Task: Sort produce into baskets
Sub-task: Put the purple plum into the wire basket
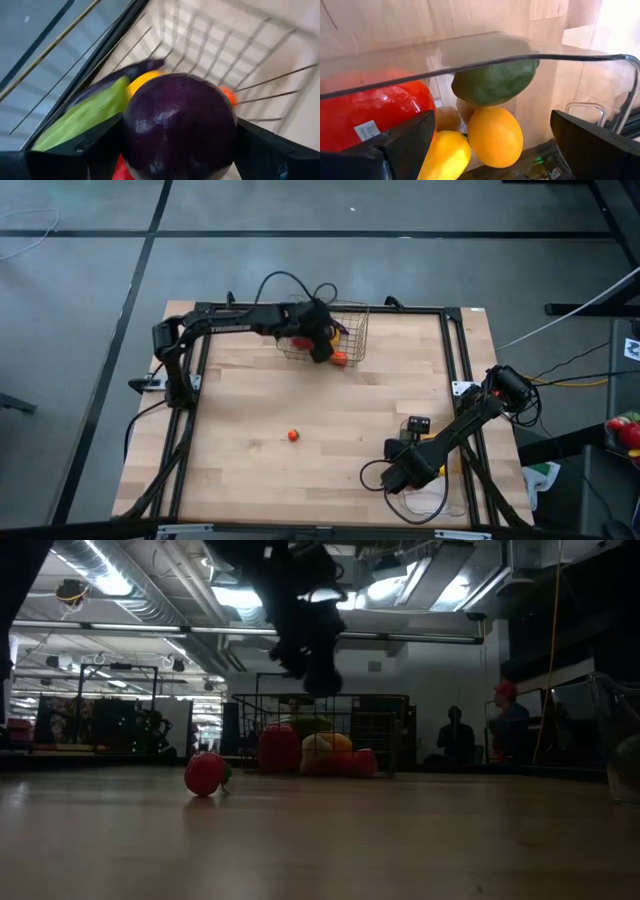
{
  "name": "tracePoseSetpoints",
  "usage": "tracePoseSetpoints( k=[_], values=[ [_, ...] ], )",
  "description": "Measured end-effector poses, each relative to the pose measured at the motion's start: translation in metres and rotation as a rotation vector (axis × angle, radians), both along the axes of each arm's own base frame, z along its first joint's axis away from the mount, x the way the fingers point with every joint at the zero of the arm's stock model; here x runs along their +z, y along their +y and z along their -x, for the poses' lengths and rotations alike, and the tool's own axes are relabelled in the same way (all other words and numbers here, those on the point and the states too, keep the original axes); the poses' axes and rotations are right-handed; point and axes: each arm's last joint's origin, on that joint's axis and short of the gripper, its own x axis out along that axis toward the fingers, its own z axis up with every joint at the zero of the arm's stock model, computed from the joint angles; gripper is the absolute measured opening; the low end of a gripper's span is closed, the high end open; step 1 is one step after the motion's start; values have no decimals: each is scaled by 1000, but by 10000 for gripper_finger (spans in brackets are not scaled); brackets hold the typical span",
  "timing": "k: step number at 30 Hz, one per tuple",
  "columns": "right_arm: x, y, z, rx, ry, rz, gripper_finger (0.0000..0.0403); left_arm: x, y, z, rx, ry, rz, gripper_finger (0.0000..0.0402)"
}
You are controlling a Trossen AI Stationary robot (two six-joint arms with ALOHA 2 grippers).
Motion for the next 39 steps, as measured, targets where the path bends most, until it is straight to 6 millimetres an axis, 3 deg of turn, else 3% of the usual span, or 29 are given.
tracePoseSetpoints(
  k=[7, 15, 22, 39],
  values=[
    [0, 1, -1, 0, -10, -8, 392, -8, 19, 15, 66, 52, 61, 313],
    [0, 1, -1, 0, -11, -9, 392, -36, 14, 21, 52, 89, 97, 313],
    [0, 1, -1, 1, -11, -9, 392, -47, 12, 25, 57, 109, 107, 313],
    [0, 1, -1, 1, -11, -9, 392, -45, 14, 21, 16, 77, 65, 315]
  ],
)
